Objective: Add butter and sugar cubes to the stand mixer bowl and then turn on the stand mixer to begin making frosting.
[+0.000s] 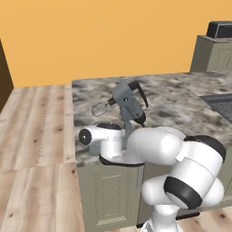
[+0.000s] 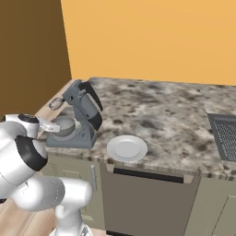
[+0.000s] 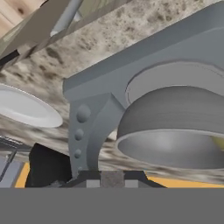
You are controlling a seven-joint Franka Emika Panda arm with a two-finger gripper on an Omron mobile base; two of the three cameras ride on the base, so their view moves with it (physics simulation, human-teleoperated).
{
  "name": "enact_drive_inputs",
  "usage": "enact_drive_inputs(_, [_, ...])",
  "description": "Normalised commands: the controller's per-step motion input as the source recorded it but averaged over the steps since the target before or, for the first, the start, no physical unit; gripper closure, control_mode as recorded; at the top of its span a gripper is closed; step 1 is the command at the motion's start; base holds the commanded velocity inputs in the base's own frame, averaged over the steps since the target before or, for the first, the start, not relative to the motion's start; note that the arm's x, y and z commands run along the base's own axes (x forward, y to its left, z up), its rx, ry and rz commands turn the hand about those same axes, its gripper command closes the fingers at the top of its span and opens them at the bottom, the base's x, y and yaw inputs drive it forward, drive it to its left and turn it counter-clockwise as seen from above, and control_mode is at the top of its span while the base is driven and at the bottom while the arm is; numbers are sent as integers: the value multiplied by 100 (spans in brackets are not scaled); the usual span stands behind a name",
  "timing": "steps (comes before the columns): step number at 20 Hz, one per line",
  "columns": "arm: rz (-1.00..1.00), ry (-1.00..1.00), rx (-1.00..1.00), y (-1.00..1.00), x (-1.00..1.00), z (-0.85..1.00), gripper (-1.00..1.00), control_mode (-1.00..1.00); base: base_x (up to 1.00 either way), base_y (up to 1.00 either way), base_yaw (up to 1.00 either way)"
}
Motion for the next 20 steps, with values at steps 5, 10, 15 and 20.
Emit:
enact_drive_inputs(5, [8, 5, 2, 12, 13, -12, 100, -100, 0, 0, 0])
enact_drive_inputs(10, [8, 2, 3, 18, 9, -13, 100, -100, 0, 0, 0])
enact_drive_inputs(15, [8, 0, 1, 10, 13, -11, 100, -100, 0, 0, 0])
enact_drive_inputs(20, [5, 1, 1, 1, 8, -8, -100, -100, 0, 0, 0])
